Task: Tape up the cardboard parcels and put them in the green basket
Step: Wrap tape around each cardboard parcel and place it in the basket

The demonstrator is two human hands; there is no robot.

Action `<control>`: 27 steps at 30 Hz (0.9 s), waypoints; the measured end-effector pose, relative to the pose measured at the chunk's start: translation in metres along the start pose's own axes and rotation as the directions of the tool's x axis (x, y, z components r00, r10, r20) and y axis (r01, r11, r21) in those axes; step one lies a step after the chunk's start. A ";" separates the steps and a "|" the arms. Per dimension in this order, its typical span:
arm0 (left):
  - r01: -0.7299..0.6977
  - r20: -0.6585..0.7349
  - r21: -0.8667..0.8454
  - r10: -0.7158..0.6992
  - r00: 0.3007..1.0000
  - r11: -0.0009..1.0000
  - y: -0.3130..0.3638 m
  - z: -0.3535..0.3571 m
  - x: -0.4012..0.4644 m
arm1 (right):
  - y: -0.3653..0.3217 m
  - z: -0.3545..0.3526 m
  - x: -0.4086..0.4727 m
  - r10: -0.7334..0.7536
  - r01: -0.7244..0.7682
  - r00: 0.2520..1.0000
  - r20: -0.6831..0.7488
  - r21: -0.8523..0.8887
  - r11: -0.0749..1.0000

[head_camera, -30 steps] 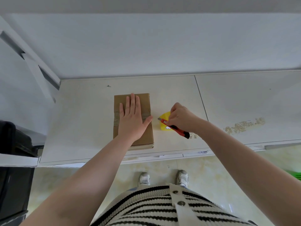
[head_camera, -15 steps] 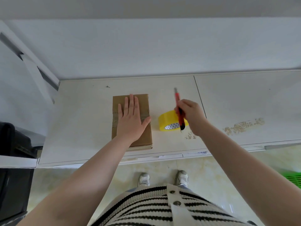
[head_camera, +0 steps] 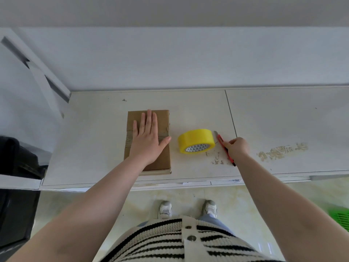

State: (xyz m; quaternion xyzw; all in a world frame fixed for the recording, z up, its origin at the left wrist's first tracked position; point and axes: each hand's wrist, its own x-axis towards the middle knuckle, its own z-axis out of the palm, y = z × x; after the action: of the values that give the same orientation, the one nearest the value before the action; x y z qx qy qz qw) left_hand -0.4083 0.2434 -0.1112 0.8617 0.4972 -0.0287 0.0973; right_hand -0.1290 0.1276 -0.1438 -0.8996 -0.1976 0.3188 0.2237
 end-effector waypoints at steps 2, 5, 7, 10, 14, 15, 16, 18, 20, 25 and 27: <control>0.002 -0.003 -0.002 -0.002 1.000 1.000 0.000 0.000 0.000 | -0.001 -0.005 0.004 -0.002 0.004 1.000 0.022 -0.076 0.997; 0.005 -0.011 -0.009 -0.006 1.000 1.000 -0.001 0.000 -0.001 | -0.002 -0.007 0.008 -0.021 0.021 1.000 0.000 -0.112 0.994; 0.002 -0.013 -0.011 -0.002 1.000 1.000 0.000 0.000 -0.001 | -0.006 -0.006 0.009 -0.070 0.068 0.997 -0.025 -0.081 0.994; 0.002 -0.020 -0.021 -0.002 1.000 1.000 0.000 -0.001 -0.001 | -0.017 -0.006 0.006 -0.172 0.169 0.985 0.002 -0.203 0.965; 0.002 -0.013 -0.016 -0.002 1.000 1.000 0.000 0.000 -0.001 | -0.002 -0.002 0.008 -0.108 0.113 0.994 0.032 -0.271 0.956; 0.001 -0.012 -0.017 -0.001 1.000 1.000 -0.001 0.000 0.000 | 0.003 0.000 0.008 -0.080 0.084 0.996 0.025 -0.244 0.966; 0.000 -0.011 -0.014 0.000 1.000 1.000 -0.001 0.001 0.000 | 0.008 0.002 0.008 -0.061 0.063 0.998 0.015 -0.204 0.977; -0.001 -0.009 0.000 0.001 1.000 1.000 -0.001 0.002 0.000 | 0.013 0.006 0.006 -0.036 0.033 0.999 -0.022 -0.113 0.993; -0.003 -0.007 0.017 0.003 1.000 1.000 -0.001 0.002 0.001 | 0.016 0.009 0.005 -0.009 0.006 0.998 -0.065 -0.042 0.999; -0.008 -0.011 0.023 0.008 1.000 1.000 -0.001 0.002 0.000 | 0.018 0.012 0.003 0.007 -0.007 0.995 -0.103 -0.002 1.000; -0.009 -0.012 0.028 0.009 1.000 1.000 -0.001 0.002 0.000 | 0.017 0.009 -0.002 -0.001 0.000 0.995 -0.096 -0.010 1.000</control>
State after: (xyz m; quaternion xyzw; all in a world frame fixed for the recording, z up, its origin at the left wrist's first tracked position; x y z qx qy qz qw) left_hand -0.4091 0.2440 -0.1136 0.8653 0.4935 -0.0297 0.0824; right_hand -0.1329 0.1147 -0.1579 -0.9149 -0.1885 0.2741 0.2287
